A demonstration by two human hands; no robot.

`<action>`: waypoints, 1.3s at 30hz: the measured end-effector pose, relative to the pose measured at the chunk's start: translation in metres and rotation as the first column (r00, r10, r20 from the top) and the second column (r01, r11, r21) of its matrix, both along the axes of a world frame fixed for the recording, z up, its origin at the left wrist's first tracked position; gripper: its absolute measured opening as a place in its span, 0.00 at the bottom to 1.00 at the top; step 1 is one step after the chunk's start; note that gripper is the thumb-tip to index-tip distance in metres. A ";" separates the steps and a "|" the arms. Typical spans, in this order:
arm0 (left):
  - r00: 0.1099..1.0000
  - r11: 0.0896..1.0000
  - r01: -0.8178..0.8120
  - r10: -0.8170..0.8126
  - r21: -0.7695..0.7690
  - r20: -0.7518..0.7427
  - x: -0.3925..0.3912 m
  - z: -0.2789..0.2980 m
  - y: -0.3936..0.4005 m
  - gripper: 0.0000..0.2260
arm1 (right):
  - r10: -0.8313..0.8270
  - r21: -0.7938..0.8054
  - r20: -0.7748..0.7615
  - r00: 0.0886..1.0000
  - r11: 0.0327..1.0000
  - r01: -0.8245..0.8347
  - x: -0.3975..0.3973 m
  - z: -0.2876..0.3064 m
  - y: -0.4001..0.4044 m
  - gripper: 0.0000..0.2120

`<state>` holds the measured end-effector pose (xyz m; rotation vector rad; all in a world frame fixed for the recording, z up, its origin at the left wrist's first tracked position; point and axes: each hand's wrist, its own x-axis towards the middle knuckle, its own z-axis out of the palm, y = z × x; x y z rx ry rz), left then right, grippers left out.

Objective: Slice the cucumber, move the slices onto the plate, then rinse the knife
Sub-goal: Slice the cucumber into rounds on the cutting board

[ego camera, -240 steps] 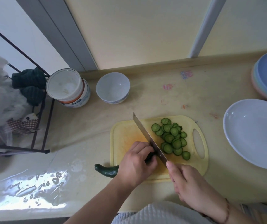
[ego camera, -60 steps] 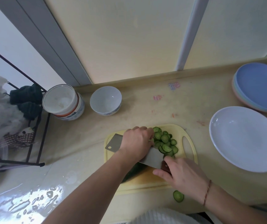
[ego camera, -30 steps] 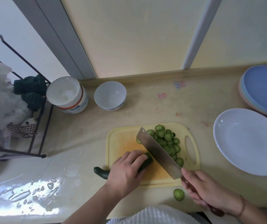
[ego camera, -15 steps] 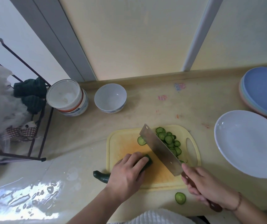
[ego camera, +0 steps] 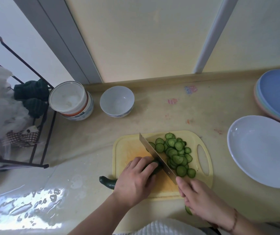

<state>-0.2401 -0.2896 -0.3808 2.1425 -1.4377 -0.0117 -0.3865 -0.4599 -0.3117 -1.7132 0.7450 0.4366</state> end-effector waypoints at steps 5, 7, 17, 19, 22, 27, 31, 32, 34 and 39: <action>1.000 1.000 0.027 -0.027 0.005 0.015 0.000 -0.004 0.002 0.14 | -0.006 -0.033 0.010 1.000 0.999 0.006 0.001 -0.001 0.000 0.25; 0.999 0.999 0.032 -0.032 0.013 0.018 0.000 -0.004 0.002 0.14 | -0.011 -0.039 0.022 1.000 0.999 0.012 0.001 -0.001 0.002 0.26; 0.998 0.998 0.053 -0.054 0.018 0.036 0.000 -0.002 0.000 0.12 | -0.010 0.001 0.021 1.000 1.000 0.010 -0.010 0.017 0.002 0.27; 0.997 0.998 0.064 -0.065 0.021 0.046 0.000 -0.002 0.001 0.12 | -0.022 -0.018 0.019 1.000 1.000 0.023 -0.010 0.018 0.004 0.28; 0.997 0.998 0.049 -0.052 0.036 0.063 -0.001 -0.001 0.001 0.13 | -0.031 -0.026 0.026 0.999 0.999 0.032 -0.010 0.018 0.006 0.28; 0.996 0.998 0.036 -0.040 0.058 0.078 -0.002 -0.001 0.000 0.13 | 0.003 -0.023 0.030 1.000 1.000 -0.002 -0.008 0.021 0.004 0.26; 0.997 0.998 0.026 -0.030 0.055 0.064 -0.002 -0.001 0.000 0.15 | 0.030 0.007 0.016 0.999 1.000 -0.030 -0.006 0.022 -0.001 0.26; 0.998 0.998 0.027 -0.030 0.051 0.062 -0.002 -0.001 0.000 0.15 | 0.036 0.007 0.017 0.999 0.999 -0.036 -0.005 0.022 -0.002 0.26; 0.998 0.999 0.029 -0.031 0.043 0.058 -0.002 -0.002 -0.001 0.14 | 0.050 0.000 0.020 0.999 0.999 -0.050 -0.005 0.022 -0.003 0.26; 0.999 0.999 0.026 -0.028 0.033 0.047 -0.003 -0.005 -0.001 0.13 | 0.074 -0.048 0.023 0.997 0.996 -0.073 0.000 0.018 -0.001 0.26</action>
